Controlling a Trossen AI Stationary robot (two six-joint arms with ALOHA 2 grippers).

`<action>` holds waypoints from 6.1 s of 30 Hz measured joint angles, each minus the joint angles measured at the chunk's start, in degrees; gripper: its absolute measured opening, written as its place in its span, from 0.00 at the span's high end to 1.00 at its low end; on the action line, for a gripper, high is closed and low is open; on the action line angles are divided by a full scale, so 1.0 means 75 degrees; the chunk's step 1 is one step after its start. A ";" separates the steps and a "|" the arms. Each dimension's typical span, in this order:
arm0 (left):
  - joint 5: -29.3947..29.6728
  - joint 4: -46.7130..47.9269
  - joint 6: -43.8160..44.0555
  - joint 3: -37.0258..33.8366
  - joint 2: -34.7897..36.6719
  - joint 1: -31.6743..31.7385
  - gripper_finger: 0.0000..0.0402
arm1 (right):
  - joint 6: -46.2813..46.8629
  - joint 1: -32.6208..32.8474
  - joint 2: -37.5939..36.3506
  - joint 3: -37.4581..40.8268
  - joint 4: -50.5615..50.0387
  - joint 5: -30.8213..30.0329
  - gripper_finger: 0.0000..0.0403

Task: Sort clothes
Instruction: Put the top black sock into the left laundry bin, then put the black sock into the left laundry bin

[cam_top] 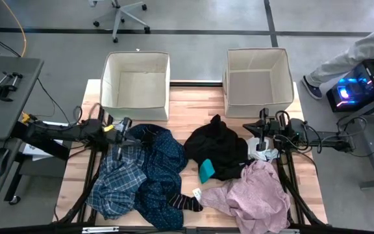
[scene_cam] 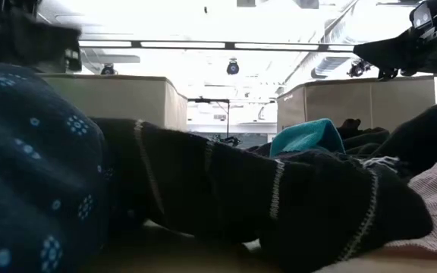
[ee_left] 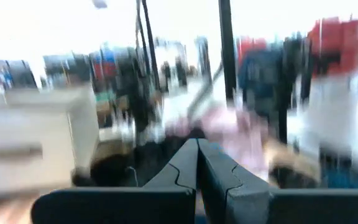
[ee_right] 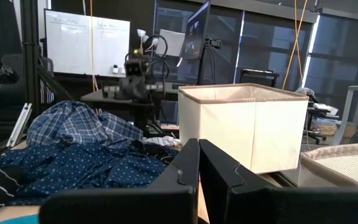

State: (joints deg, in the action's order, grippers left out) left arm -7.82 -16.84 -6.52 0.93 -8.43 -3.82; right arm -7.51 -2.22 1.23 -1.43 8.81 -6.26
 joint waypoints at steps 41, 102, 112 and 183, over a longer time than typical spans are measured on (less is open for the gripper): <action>0.3468 0.8018 0.6505 0.5313 -0.7724 -0.1099 1.00 | -0.0002 -0.0001 -0.0003 0.0000 -0.0184 0.0000 1.00; 0.6759 0.5557 -0.1136 0.8594 -0.6017 0.4145 0.69 | 0.0000 0.0000 -0.0003 0.0000 -0.0524 0.0000 1.00; 0.0712 0.6079 -0.0197 0.8594 -0.6076 0.2587 0.61 | 0.0000 0.0000 -0.0003 0.0000 -0.0524 0.0000 1.00; 0.7689 1.0074 -0.0136 0.9396 -0.6542 0.3593 0.85 | 0.0000 0.0000 0.0000 0.0000 -0.0526 0.0003 1.00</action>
State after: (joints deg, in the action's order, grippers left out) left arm 49.86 58.72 -7.53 71.40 -57.49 23.13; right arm -7.51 -2.22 1.23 -1.43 4.86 -6.24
